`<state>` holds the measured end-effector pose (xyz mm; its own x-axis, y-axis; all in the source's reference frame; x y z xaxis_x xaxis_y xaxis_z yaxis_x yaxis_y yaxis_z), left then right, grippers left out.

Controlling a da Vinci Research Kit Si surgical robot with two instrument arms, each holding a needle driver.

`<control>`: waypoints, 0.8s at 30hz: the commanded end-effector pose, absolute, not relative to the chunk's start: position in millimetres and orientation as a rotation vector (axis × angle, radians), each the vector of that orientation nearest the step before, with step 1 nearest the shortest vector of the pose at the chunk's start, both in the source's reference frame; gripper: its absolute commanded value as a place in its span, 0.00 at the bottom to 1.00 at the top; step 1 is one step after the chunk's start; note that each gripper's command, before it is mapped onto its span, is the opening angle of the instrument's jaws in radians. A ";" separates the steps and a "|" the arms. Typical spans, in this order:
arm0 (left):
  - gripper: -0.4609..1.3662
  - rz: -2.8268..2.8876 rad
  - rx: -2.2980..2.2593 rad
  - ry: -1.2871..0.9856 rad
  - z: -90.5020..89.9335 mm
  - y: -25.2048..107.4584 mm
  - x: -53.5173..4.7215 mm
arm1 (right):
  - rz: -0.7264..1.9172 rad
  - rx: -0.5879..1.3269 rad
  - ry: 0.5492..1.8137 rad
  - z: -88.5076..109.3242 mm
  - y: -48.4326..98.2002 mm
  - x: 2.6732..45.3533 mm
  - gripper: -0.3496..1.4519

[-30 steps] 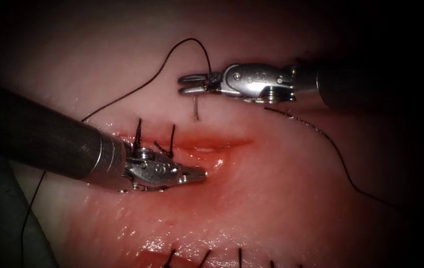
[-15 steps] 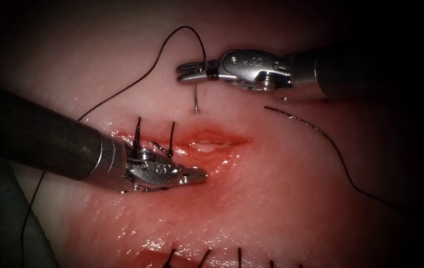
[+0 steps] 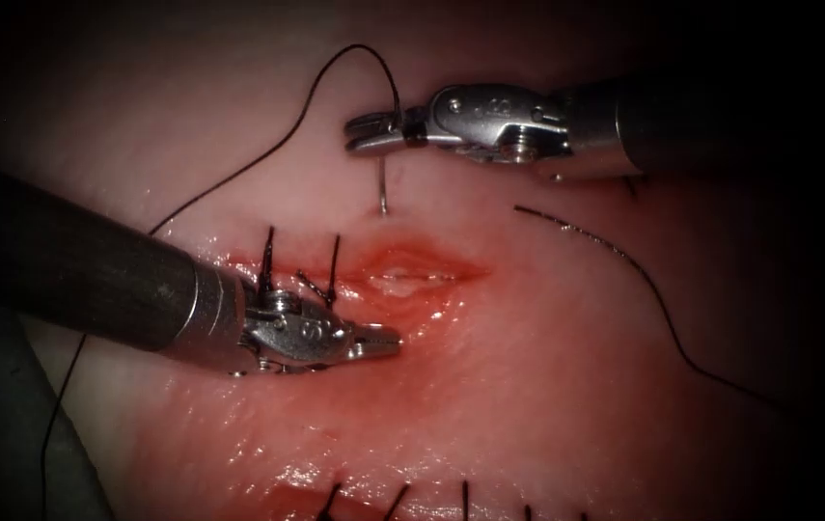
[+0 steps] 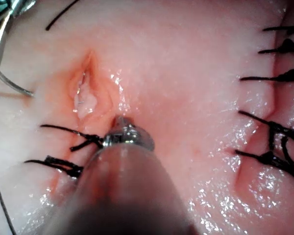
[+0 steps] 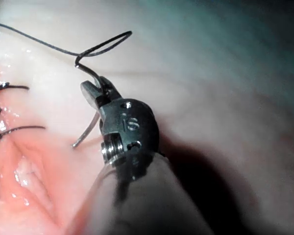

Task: Wound Closure
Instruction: Use the right gripper to throw the needle through the top of the wound

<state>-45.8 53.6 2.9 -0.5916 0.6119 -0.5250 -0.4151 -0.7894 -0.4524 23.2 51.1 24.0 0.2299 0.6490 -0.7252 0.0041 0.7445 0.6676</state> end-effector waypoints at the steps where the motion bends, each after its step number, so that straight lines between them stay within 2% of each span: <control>1: 0.06 2.348 -0.925 -0.392 2.9 53.6 -45.8 | 0.557 0.699 1.255 23.8 51.1 23.4 0.00; 12: 0.06 2.348 -0.926 -0.394 2.8 53.7 -45.8 | 0.747 0.952 1.160 25.1 49.0 23.8 0.00; 24: 0.06 2.348 -0.926 -0.395 2.7 53.7 -45.8 | 0.872 1.131 1.020 25.2 44.8 23.4 0.00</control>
